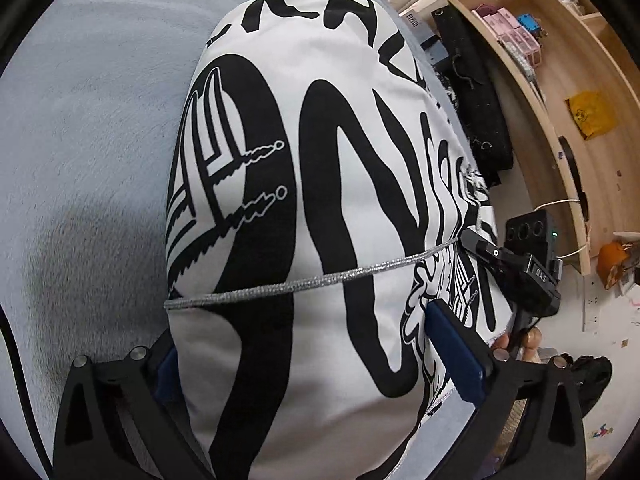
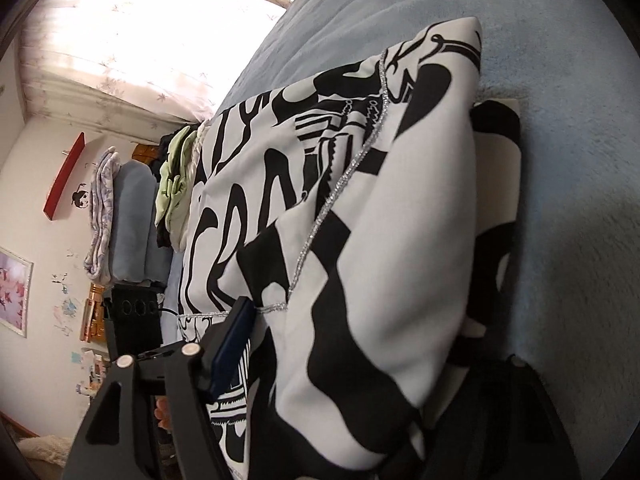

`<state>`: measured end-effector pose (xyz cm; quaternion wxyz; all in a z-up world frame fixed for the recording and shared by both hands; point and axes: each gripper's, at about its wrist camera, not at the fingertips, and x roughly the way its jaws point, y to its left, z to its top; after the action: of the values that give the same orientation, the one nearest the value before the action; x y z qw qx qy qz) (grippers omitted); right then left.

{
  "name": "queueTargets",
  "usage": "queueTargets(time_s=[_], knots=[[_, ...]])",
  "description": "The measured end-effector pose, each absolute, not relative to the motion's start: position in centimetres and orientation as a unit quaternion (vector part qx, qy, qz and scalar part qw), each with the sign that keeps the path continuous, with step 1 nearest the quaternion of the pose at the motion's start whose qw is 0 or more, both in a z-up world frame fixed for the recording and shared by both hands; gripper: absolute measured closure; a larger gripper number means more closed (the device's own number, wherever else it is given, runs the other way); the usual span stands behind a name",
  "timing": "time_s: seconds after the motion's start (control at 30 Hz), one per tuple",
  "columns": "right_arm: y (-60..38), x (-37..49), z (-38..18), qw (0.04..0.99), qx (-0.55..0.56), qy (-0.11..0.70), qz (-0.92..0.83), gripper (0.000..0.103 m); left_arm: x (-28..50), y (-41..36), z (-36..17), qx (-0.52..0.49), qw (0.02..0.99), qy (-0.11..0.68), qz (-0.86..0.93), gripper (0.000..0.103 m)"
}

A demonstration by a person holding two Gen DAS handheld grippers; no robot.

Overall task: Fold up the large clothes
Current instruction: 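Grasp the folded bundle from both sides and lift it with both grippers, then carry the bundle onto the stack of folded clothes with both grippers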

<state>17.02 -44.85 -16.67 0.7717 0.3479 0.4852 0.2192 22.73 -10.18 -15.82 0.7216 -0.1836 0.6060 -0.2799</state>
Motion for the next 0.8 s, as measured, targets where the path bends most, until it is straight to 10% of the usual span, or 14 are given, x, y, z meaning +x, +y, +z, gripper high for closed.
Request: queueTargets(time_s=[0.23, 0.8], knots=[[-42.8, 15.2, -13.3, 0.816, 0.281, 0.460, 0.211, 0.073, 21.1, -11.4, -13.1, -0.120, 0.784, 0.556, -0.249, 0.029], [-31.8, 10.8, -2.5, 0.870, 0.194, 0.409, 0.196, 0.075, 16.1, -4.8, -2.4, -0.058, 0.850, 0.465, -0.241, 0.046]])
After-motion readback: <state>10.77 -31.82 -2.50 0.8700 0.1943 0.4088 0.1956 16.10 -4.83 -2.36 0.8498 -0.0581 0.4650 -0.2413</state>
